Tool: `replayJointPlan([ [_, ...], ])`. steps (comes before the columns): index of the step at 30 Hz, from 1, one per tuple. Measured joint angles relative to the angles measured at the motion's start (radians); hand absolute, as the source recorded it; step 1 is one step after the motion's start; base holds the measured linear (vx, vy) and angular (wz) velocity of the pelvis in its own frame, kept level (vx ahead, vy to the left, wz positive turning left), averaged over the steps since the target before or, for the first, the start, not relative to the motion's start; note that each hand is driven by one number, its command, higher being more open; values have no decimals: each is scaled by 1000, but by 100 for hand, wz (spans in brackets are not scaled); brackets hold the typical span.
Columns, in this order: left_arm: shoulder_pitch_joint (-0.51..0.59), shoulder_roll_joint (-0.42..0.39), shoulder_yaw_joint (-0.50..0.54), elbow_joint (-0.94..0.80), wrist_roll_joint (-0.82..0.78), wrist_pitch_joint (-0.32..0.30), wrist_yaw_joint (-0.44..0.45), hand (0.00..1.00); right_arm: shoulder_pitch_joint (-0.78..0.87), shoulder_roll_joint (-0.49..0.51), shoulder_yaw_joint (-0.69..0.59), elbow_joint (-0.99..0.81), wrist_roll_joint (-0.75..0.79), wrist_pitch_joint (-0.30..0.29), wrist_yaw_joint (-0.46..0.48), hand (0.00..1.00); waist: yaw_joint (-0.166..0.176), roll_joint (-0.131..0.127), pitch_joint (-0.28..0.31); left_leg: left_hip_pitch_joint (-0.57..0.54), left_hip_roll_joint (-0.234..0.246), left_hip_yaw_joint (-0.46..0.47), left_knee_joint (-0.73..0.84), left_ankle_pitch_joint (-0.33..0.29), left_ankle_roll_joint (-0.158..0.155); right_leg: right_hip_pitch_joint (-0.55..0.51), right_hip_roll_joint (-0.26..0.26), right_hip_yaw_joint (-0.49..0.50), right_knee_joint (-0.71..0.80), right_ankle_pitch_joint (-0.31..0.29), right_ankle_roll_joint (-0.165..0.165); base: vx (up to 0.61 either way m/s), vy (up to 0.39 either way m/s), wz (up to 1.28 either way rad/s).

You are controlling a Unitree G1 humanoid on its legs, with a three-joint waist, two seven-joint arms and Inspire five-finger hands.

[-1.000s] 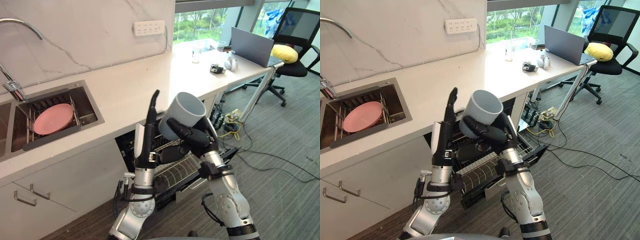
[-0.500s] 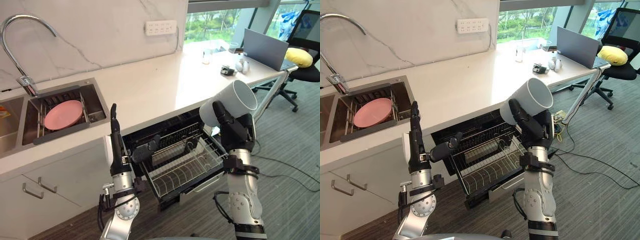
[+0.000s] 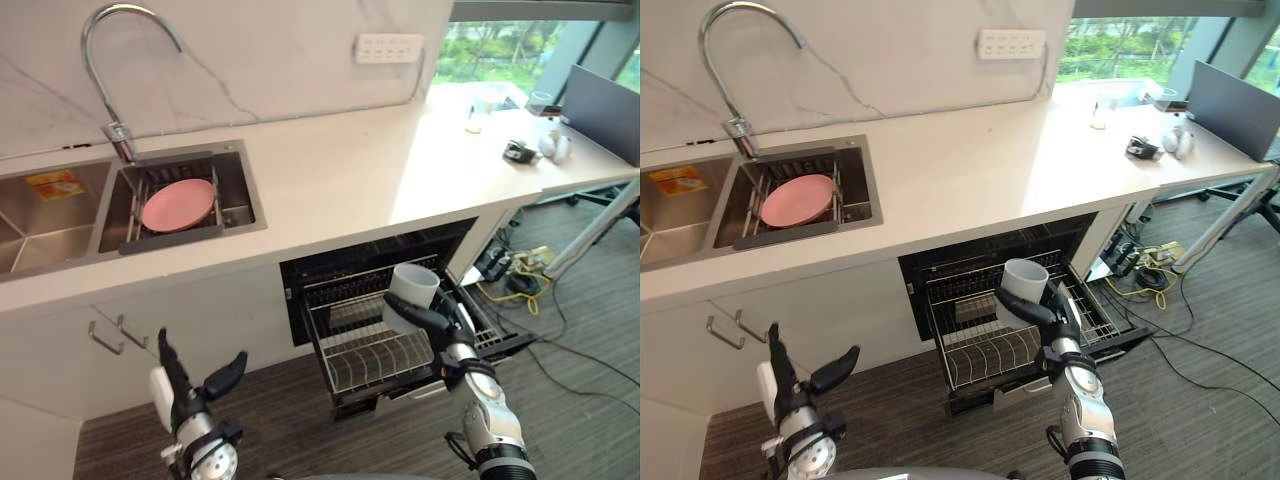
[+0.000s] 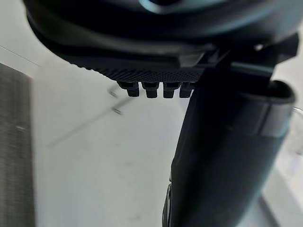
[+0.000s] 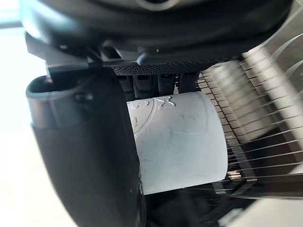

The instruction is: Walk over to the sink, pick up the cup, carry it to the dishwasher, place the cup inside the dishwasher, then close the dishwasher door

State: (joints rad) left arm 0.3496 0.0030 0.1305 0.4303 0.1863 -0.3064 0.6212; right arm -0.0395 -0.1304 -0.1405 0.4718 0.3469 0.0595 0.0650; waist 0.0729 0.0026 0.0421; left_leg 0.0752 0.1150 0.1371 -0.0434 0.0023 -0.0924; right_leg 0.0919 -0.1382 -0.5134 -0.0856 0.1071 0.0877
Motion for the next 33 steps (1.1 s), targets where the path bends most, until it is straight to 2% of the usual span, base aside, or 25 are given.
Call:
replayJointPlan([
  [3,46,0,38,67,2,0,5,100,-28,-25,7,116,-19,16,-1,0,23,-4,8,-9,-6,-32,-10,13,3,5,-4,-31,-1,0,0,-9,11,34],
  [5,57,2,49,108,3,0,4,100,-69,-47,25,197,-19,21,-3,0,25,-6,25,-18,-15,-57,-14,24,8,11,-11,-53,-1,0,0,-52,25,39],
  [10,58,5,58,163,11,-8,-49,100,-254,-87,38,438,-10,28,4,0,60,-7,82,-78,-35,-119,-25,67,15,-16,-28,-107,-5,1,4,-99,26,34],
  [12,49,7,56,163,12,-10,-70,100,-318,-106,38,506,7,31,10,0,76,-4,99,-105,-35,-131,-24,78,12,-37,-27,-118,-5,5,-1,-88,3,27],
  [15,-8,17,41,163,10,-12,-101,100,-499,-193,38,625,43,39,49,0,114,19,177,-177,-33,-164,-16,112,13,-86,-23,-144,0,27,-15,-63,-2,23],
  [18,-55,28,39,162,-13,-12,-127,100,-624,-254,38,640,56,40,58,0,137,31,238,-222,-30,-177,-6,128,12,-121,-18,-154,0,37,-26,-62,-16,11],
  [22,-96,49,38,161,-51,-12,-147,100,-713,-310,39,641,64,42,48,0,161,27,299,-254,-31,-186,7,130,12,-143,-18,-162,1,39,-28,-1,-14,5],
  [25,-121,66,38,155,-72,-12,-149,100,-768,-331,39,661,69,73,36,0,167,20,343,-283,-31,-191,14,130,13,-169,-19,-165,7,39,-29,18,-13,3],
  [28,-145,70,35,150,-91,-11,-148,100,-800,-347,39,688,83,104,35,0,179,18,377,-299,-31,-190,18,131,13,-189,-22,-161,18,39,-30,6,0,-1],
  [33,-163,82,-9,133,-129,3,-149,100,-827,-356,39,718,82,153,55,0,187,16,398,-320,-31,-185,21,131,13,-221,-29,-152,40,32,-32,23,2,-4],
])
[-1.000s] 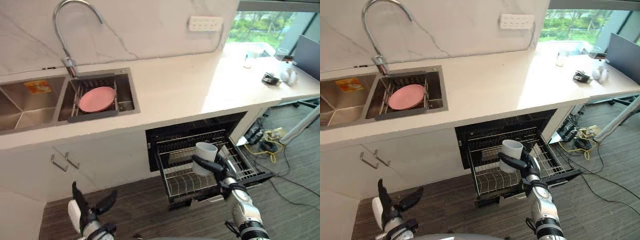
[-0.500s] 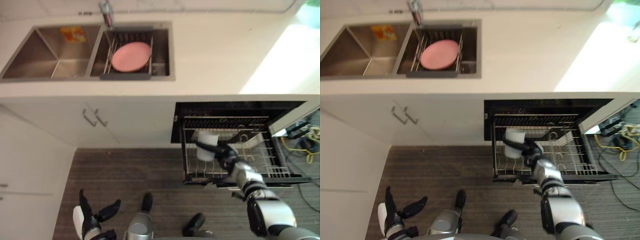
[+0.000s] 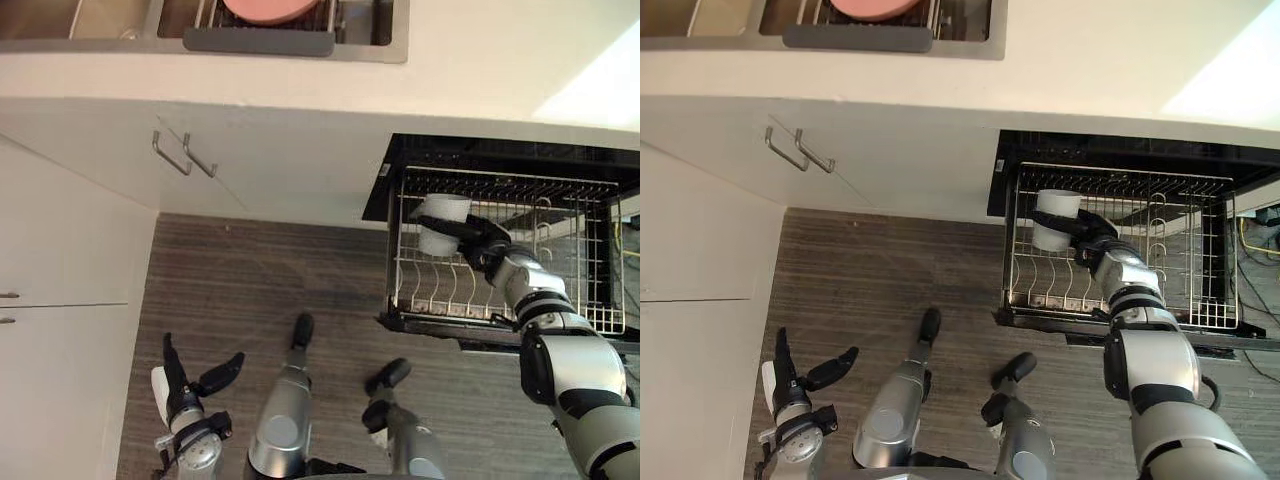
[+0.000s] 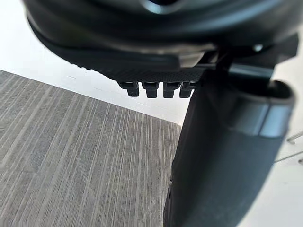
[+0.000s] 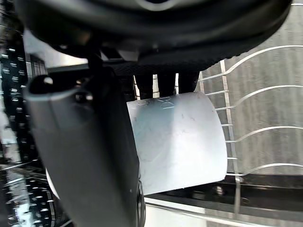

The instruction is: Walk over to the sink, pick up the cup, carry it to the dishwasher, place the cup inside the dishwasher, then close the dishwasher door

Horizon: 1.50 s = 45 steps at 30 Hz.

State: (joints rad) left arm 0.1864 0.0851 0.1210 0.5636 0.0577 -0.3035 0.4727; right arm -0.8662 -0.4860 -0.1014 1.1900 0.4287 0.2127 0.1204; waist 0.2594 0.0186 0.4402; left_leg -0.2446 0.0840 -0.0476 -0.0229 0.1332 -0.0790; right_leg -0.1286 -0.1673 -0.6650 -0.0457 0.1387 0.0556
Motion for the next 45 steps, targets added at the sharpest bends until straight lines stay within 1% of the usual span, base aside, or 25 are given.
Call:
replayJointPlan([
  [4,-16,4,-35,-16,-10,19,0,100,-37,-7,7,15,-14,19,32,0,0,4,20,-2,4,3,7,-1,1,-20,-12,7,50,-24,-4,-8,1,-3],
  [5,-19,4,-40,-16,-16,23,0,100,-42,-8,9,16,-19,21,37,100,0,4,21,-5,4,3,8,-1,1,-26,-13,8,58,-28,-5,0,0,0],
  [9,-20,4,-63,-16,-48,52,-1,100,-62,-12,11,17,-21,36,57,100,0,9,26,-10,4,5,7,0,1,-46,-27,12,98,-48,-4,0,0,0],
  [20,-21,3,-64,-16,-66,66,-1,100,-89,-13,11,20,-17,41,54,100,2,12,28,-2,8,12,1,0,1,-47,-27,19,104,-54,-2,-3,-4,-2],
  [23,-19,3,-64,-13,-34,67,0,100,-95,-18,11,19,-20,40,57,100,3,11,27,18,10,23,-8,0,1,-36,-25,29,104,-54,-2,-2,-14,-9],
  [27,-17,2,-72,-10,8,78,1,100,-83,-58,11,9,-19,38,82,100,-3,7,24,63,14,34,-25,0,1,-2,-19,37,95,-54,-1,10,-18,-6],
  [29,-10,3,-75,-1,16,80,8,100,-22,-61,11,-49,-16,20,83,100,-7,-8,9,84,15,35,-39,2,-2,19,-10,38,77,-52,1,41,-19,-1],
  [30,-9,3,-80,16,21,79,10,100,31,-60,10,-98,-17,-5,76,100,-14,-19,0,100,16,34,-47,2,-2,38,-6,35,63,-49,3,64,-16,3],
  [31,-6,3,-87,39,21,80,11,100,81,-57,9,-144,-17,-26,67,100,-27,-31,-11,112,15,34,-54,1,-3,50,-5,34,56,-48,5,65,-9,3],
  [32,-1,3,-88,47,22,80,10,100,108,-54,8,-172,-17,-38,62,100,-34,-37,-22,115,15,35,-58,1,-3,51,-4,34,53,-48,5,67,1,1],
  [34,15,11,-79,82,44,80,40,100,250,-36,-19,-332,-16,-80,31,100,-66,-56,-65,128,9,38,-62,-2,-3,66,-5,39,39,-44,10,75,9,-1],
  [35,21,11,-77,86,49,80,47,100,287,-27,-32,-378,-15,-93,23,100,-75,-58,-73,137,7,40,-62,-5,-3,74,-6,43,36,-44,11,70,17,-9],
  [37,51,6,-60,124,63,78,58,100,458,51,-102,-579,31,-145,-8,100,-103,-63,-128,172,3,66,-62,-21,-2,99,-7,70,22,-40,17,58,22,-26],
  [38,61,3,-54,133,64,77,63,100,496,77,-118,-622,43,-155,-10,100,-113,-64,-146,180,3,72,-62,-25,-1,104,-7,76,20,-40,17,51,22,-33],
  [39,78,-5,-41,154,64,73,69,100,571,127,-143,-696,55,-174,-12,100,-129,-62,-182,195,3,84,-62,-32,0,114,-7,87,14,-40,19,38,15,-21],
  [40,84,-10,-30,162,65,70,69,100,606,149,-155,-731,63,-180,-10,100,-137,-62,-198,202,2,88,-62,-35,0,120,-6,91,10,-39,22,32,9,-21],
  [41,95,-23,-3,182,78,65,70,100,698,210,-191,-812,83,-199,-3,100,-155,-60,-232,219,2,93,-62,-41,-1,137,-4,96,0,-39,25,17,2,-11],
  [44,119,-41,36,195,82,65,70,100,830,306,-211,-935,64,-223,19,100,-177,-60,-268,249,6,108,-62,-53,-5,166,3,110,-18,-47,31,6,-4,-16],
  [45,129,-53,56,196,83,65,69,100,884,339,-206,-992,29,-227,43,100,-189,-57,-281,266,7,115,-62,-61,-8,183,7,119,-26,-46,31,-8,-1,-12],
])
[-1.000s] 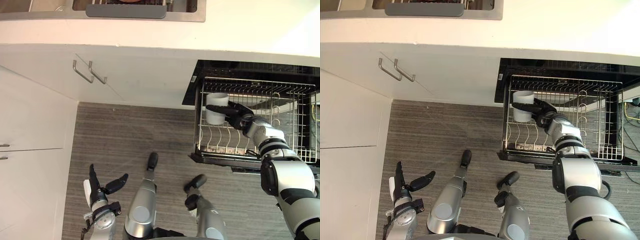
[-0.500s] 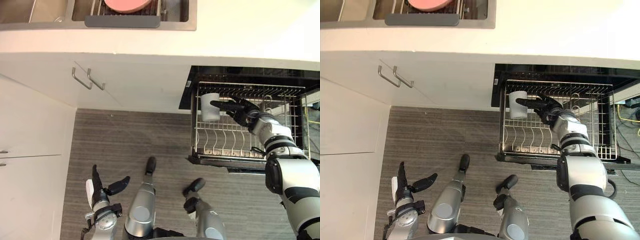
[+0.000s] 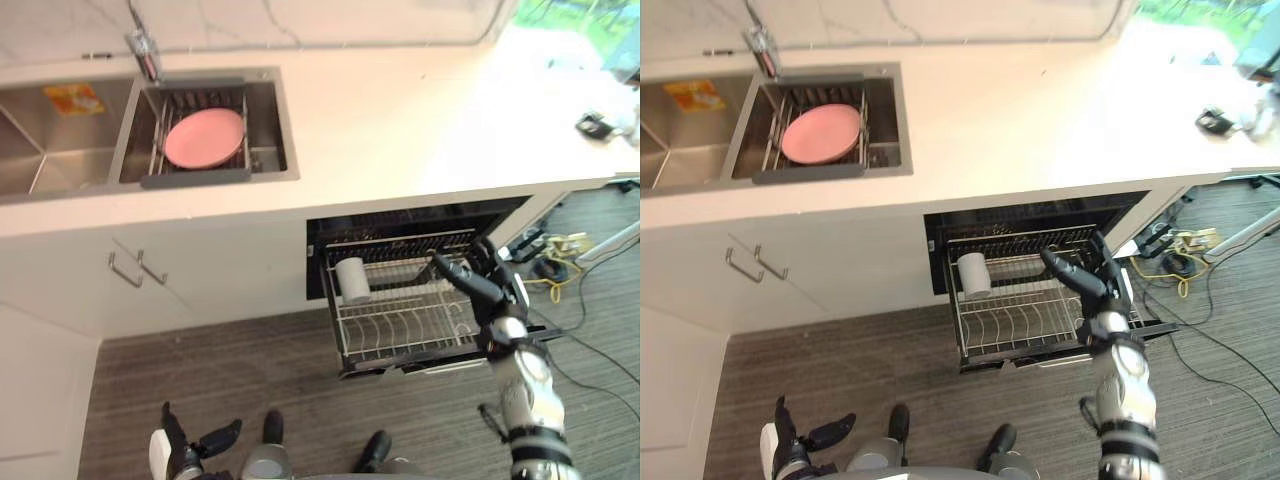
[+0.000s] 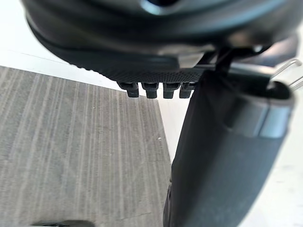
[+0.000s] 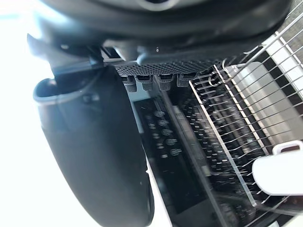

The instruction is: Walk over to the sink, pick up the cup, carry it to the dishwasher, place the cup inside the dishwasher, then close the dishwasher door

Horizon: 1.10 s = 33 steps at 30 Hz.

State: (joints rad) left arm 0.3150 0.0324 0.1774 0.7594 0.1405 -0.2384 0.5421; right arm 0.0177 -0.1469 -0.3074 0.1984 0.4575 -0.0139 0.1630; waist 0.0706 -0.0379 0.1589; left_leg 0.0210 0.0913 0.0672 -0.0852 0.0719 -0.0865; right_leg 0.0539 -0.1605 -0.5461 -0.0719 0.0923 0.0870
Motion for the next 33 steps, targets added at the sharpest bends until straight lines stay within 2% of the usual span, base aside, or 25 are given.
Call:
replayJointPlan([
  [3,8,-15,29,0,0,0,-2,100,36,16,-1,-33,-30,0,37,100,-12,10,-15,12,-1,1,21,-22,7,29,-1,5,-1,-4,5,-19,10,3],
  [6,17,-34,80,-1,-2,-7,-19,100,52,20,-62,-97,-39,-2,40,100,-7,30,-28,-49,-1,-16,156,-85,12,42,-13,2,26,-15,16,3,39,25],
  [8,33,-62,143,1,-2,-16,-37,100,54,19,-151,-145,-39,-10,42,100,-12,41,-42,-44,34,101,162,-100,24,55,-36,-28,37,-9,18,59,73,53],
  [9,42,-83,175,5,-3,-24,-43,100,53,5,-218,-175,-38,-26,30,100,-21,46,-48,-41,54,191,168,-79,39,57,-57,-33,58,-21,34,92,110,57],
  [10,60,-99,197,13,-4,-30,-41,100,44,-21,-264,-184,-35,-37,28,100,-27,57,-57,-25,33,189,152,-58,21,57,-82,-16,81,-37,52,104,145,46],
  [12,95,-105,213,28,-1,-35,-37,100,30,-34,-284,-193,-26,-41,30,100,-38,43,-63,-14,9,190,149,-61,26,56,-107,31,89,-49,70,63,159,8],
  [14,112,-103,213,40,11,-37,-18,100,21,-33,-276,-199,-23,-43,37,100,-39,35,-60,-15,7,191,182,-81,29,51,-116,54,90,-51,72,-1,77,-26],
  [17,127,-118,179,56,14,-39,2,100,-7,-33,-258,-197,-7,-37,66,100,-34,31,-58,-9,12,229,248,-146,25,26,-128,134,108,-58,83,-36,51,-67],
  [19,103,-112,177,56,-3,-39,2,100,-6,-33,-252,-204,17,-40,68,100,-48,34,-59,-67,29,247,365,-213,22,-3,-139,164,137,-59,89,-57,105,-34],
  [20,80,-105,170,56,-4,-38,-2,100,2,-29,-256,-203,29,-50,62,100,-64,41,-59,-124,49,246,481,-270,23,-34,-149,165,183,-67,94,-59,209,-5],
  [21,51,-96,165,56,-2,-35,-17,100,21,-19,-256,-202,32,-63,56,100,-66,42,-55,-148,56,258,544,-321,41,-60,-172,162,251,-85,94,-29,219,-8],
  [22,36,-88,166,57,-2,-30,-25,100,30,-4,-253,-202,32,-65,56,100,-65,44,-51,-139,47,266,547,-329,54,-68,-192,159,291,-90,88,-46,278,-36],
  [23,19,-82,166,58,-4,-23,-29,100,34,24,-225,-198,32,-66,56,100,-61,26,-33,-100,26,299,513,-328,67,-100,-234,112,385,-92,38,-24,175,-48],
  [24,14,-73,163,59,-6,-22,-33,100,38,38,-188,-196,32,-67,59,100,-65,23,-29,-78,17,316,480,-321,74,-121,-244,99,423,-95,-5,-24,177,-39],
  [26,-10,-47,137,61,-45,-23,-45,100,66,61,-146,-199,33,-86,71,100,-74,20,-36,-71,4,302,422,-302,87,-124,-185,144,428,-106,2,43,116,15],
  [27,-25,-33,120,63,-46,-25,-46,100,80,74,-133,-213,33,-90,75,100,-80,13,-41,-71,-14,272,370,-274,93,-107,-111,223,384,-145,18,135,86,71],
  [28,-28,-21,100,62,-43,-29,-50,100,85,77,-125,-230,33,-102,75,100,-99,2,-52,-71,-45,228,313,-239,103,-79,-41,308,307,-192,20,143,48,86],
  [30,-36,-14,66,63,-41,-26,-71,100,91,72,-140,-272,33,-127,69,100,-123,-1,-56,-74,-85,160,262,-193,118,-20,28,429,180,-212,16,204,-6,114],
  [31,-36,-11,49,59,-39,-25,-72,100,91,70,-160,-289,33,-133,59,100,-133,1,-58,-73,-99,118,244,-179,120,4,42,485,151,-205,8,211,-21,114],
  [32,-36,-7,47,60,-39,-25,-73,100,89,67,-168,-290,33,-135,52,100,-135,1,-59,-71,-100,100,237,-176,119,10,46,502,158,-205,8,213,-13,96],
  [33,-36,-6,45,65,-39,-24,-73,100,87,57,-175,-290,33,-134,43,100,-134,12,-55,-58,-78,66,228,-173,114,-7,72,527,223,-212,-4,167,-52,68],
])
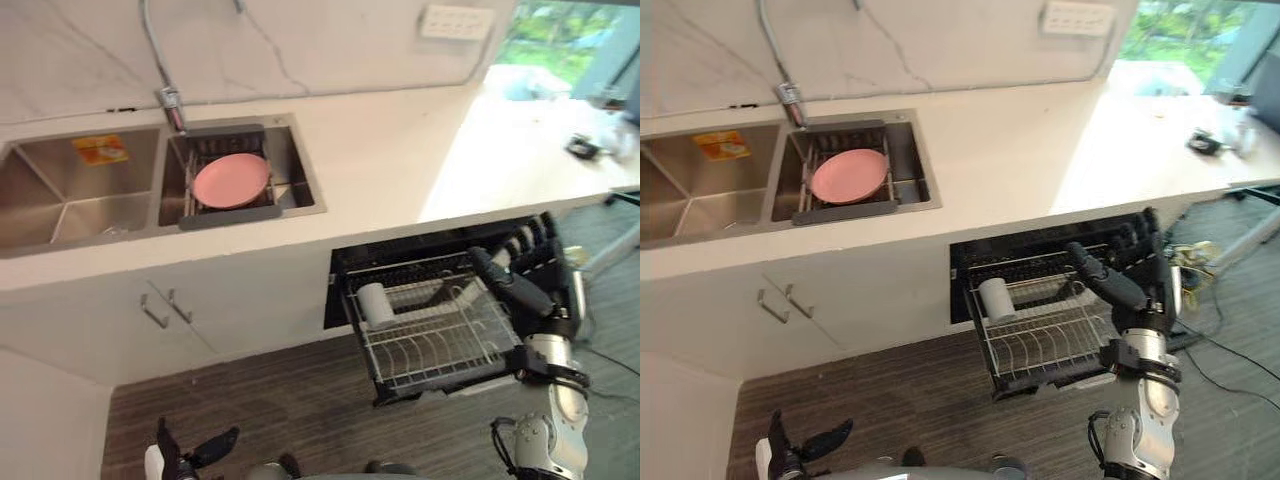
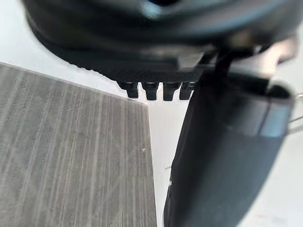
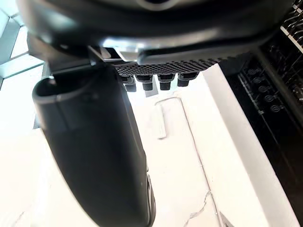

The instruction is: Walk over to the sink, pick up the cup, carry it to the dishwasher, place the cup inside the dishwasher, then close the dishwasher door

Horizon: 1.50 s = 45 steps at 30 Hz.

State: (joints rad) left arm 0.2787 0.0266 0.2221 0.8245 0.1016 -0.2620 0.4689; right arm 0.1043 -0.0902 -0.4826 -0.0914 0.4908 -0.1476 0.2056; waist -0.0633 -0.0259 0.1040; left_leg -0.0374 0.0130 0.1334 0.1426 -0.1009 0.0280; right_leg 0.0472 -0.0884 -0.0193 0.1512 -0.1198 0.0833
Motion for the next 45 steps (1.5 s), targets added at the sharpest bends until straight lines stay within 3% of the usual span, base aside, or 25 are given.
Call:
replayJointPlan([
  [1,2,-4,-4,13,-1,1,-1,100,-6,-5,-1,0,3,3,2,100,1,14,9,30,33,-23,-14,4,-7,-19,38,29,50,-34,-21,146,-72,55],
  [2,7,0,-4,22,-1,0,-3,100,-6,-8,-1,0,15,3,5,100,2,13,8,46,42,-31,-21,5,-9,-10,54,42,8,-34,-30,123,-94,39],
  [3,16,16,2,44,0,-4,-12,100,-7,-14,0,-4,36,3,11,100,7,-9,-3,74,31,-38,-33,4,-14,-5,53,51,-86,44,-44,152,-109,37],
  [4,13,24,4,67,1,-6,-17,100,-16,-36,-5,-1,50,3,16,100,5,-17,-19,95,23,-46,-40,-13,-42,-5,46,45,-80,53,-31,178,-117,24],
  [7,16,4,6,76,16,-20,-18,100,-42,-69,12,4,66,5,24,100,18,13,-30,109,43,-35,-73,-7,-57,-9,67,59,-90,55,-33,134,-100,-16],
  [13,12,2,5,76,6,-19,-18,100,-22,-60,60,39,56,7,26,100,18,19,-27,134,44,-15,-91,-4,-62,9,69,76,-109,64,-37,14,-17,-11],
  [14,15,-1,-10,76,-5,-21,-31,100,-12,-31,96,38,25,7,36,100,29,35,-17,150,43,-11,-141,34,-63,41,63,72,-192,118,-34,0,0,0],
  [20,15,0,-11,77,-9,-20,-39,100,2,-30,96,36,25,7,36,100,33,36,-17,152,43,-8,-139,35,-65,41,62,73,-191,120,-36,-49,-16,0],
  [28,-2,12,12,164,-211,48,-241,100,23,-33,92,-52,39,4,79,100,24,52,-28,171,50,19,-148,34,-66,45,68,95,-187,122,-35,-26,-21,-8],
  [30,-2,9,39,175,-253,53,-286,100,23,-33,92,-87,66,2,90,100,25,52,-26,140,62,23,-70,-9,-75,47,71,93,-186,109,-40,-73,-28,-12],
  [31,-1,3,58,175,-279,54,-311,100,23,-34,92,-123,78,2,102,100,26,59,-23,92,85,32,28,-59,-95,48,73,56,-180,97,-50,-51,-37,-12],
  [32,-5,1,77,174,-285,54,-323,100,24,-34,93,-163,78,-6,117,100,29,58,-14,40,112,63,139,-90,-138,43,68,12,-172,98,-51,-41,-38,1],
  [34,-19,-9,100,156,-287,57,-340,100,21,-48,73,-210,78,-24,127,100,24,45,-2,-52,141,99,315,-97,-157,46,54,-13,-165,113,-51,-29,-12,23],
  [36,-15,-26,102,138,-281,58,-340,100,0,-85,57,-212,78,-45,127,100,41,50,-5,-55,170,116,304,-108,-146,55,42,-16,-167,110,-43,-11,13,8],
  [38,9,-56,79,94,-234,56,-329,100,-25,-120,47,-204,108,-63,118,100,35,89,-17,1,191,100,153,-38,-155,66,28,-28,-162,102,-16,60,130,18],
  [40,17,-59,56,75,-193,56,-317,100,-27,-119,47,-194,115,-74,114,100,35,98,-21,51,183,104,67,-15,-151,64,11,-29,-145,88,4,48,198,5],
  [42,16,-15,-24,28,-124,61,-305,100,-23,-72,66,-191,100,-79,110,100,26,56,-13,110,71,112,-47,23,-103,22,-98,-65,-21,17,55,-10,254,19],
  [43,12,-7,-37,19,-121,64,-305,100,-23,-63,70,-191,91,-82,106,100,22,49,-11,116,48,108,-58,26,-92,11,-121,-78,11,4,63,-2,229,24],
  [44,3,-4,-53,7,-122,73,-306,100,-23,-57,81,-188,76,-82,100,100,23,46,-9,129,19,111,-84,30,-73,-12,-154,-130,69,-4,62,-2,251,4],
  [45,1,-4,-59,2,-122,76,-307,100,-22,-54,102,-185,73,-81,100,100,26,46,-9,129,7,115,-106,36,-62,-42,-172,-177,119,-3,37,14,174,-3],
])
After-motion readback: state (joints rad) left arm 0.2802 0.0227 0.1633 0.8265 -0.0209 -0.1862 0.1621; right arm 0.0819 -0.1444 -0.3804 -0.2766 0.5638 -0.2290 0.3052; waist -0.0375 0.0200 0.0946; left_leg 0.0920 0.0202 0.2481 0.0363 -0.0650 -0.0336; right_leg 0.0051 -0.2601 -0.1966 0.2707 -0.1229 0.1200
